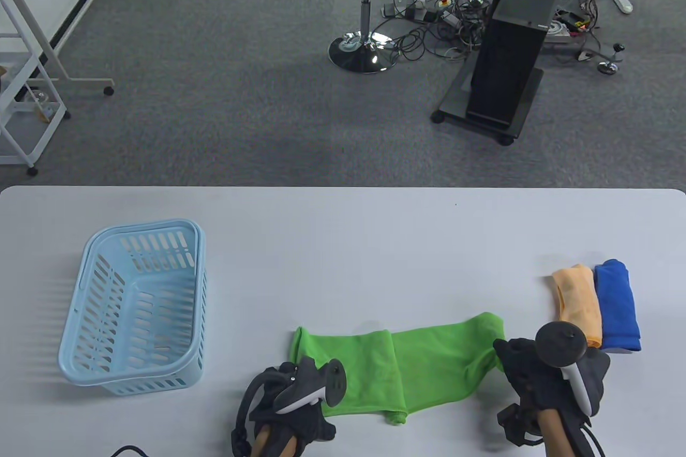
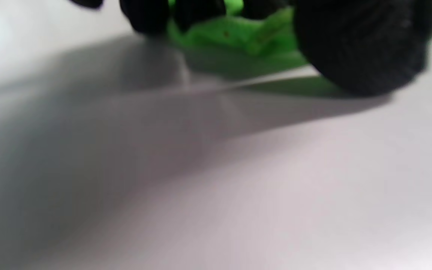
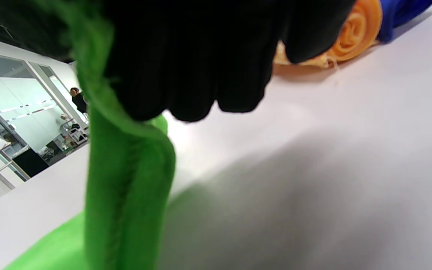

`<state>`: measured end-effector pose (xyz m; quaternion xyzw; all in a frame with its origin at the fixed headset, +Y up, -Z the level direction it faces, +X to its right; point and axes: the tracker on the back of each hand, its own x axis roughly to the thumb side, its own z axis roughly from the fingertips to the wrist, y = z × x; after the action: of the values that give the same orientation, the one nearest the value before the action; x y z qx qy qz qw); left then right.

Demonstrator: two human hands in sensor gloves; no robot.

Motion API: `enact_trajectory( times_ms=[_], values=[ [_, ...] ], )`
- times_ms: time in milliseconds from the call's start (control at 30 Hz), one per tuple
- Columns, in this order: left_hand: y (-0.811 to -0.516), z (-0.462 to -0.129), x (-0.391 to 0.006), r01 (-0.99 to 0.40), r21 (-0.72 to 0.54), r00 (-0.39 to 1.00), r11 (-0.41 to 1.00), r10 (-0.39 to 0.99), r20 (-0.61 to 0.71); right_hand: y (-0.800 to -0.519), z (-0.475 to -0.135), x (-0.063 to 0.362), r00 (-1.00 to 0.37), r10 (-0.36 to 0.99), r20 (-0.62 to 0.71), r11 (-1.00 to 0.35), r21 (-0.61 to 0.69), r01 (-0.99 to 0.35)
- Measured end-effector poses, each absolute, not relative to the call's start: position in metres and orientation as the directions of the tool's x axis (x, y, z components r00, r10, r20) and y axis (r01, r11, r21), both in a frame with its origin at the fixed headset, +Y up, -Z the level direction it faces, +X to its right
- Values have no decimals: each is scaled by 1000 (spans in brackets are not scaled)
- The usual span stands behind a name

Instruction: Roll rectangular towel into towel roll

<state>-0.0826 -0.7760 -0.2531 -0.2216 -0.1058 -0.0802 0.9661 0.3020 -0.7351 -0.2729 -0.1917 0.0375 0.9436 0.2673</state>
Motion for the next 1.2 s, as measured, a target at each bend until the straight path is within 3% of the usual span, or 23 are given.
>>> enact_trajectory(
  times_ms=[67,300,500,600,667,767,933,1067,1133,1200],
  values=[
    [-764,-255,-79,154,-242,964,958,-92,251,-735,-273,302,-785,489,-380,-855,-32,-518],
    [-684,-267,-88,-51,-156,990,987,71,121,-732,-272,303,-769,518,-376,-840,-53,-540],
    [-606,-285,-103,157,19,984,987,-158,78,-726,-266,318,-763,474,-439,-872,-110,-478],
    [-573,-285,-118,119,73,993,990,-120,14,-723,-265,319,-749,486,-450,-868,-147,-475],
    [-552,-286,-132,196,124,981,973,-192,-42,-721,-264,320,-764,448,-465,-890,-145,-433],
    [-544,-286,-156,237,163,966,958,-214,-148,-722,-263,324,-756,439,-486,-894,-148,-424],
    [-561,-276,-196,65,315,976,947,6,-219,-721,-261,334,-735,425,-528,-902,-179,-393],
    [-555,-276,-223,-50,422,939,905,187,-290,-723,-258,338,-742,368,-560,-928,-176,-328],
    [-553,-277,-223,-145,425,943,894,255,-215,-725,-259,338,-748,348,-565,-935,-151,-320],
    [-556,-277,-210,-120,377,968,918,192,-161,-727,-259,336,-742,371,-558,-923,-132,-362]
  ],
)
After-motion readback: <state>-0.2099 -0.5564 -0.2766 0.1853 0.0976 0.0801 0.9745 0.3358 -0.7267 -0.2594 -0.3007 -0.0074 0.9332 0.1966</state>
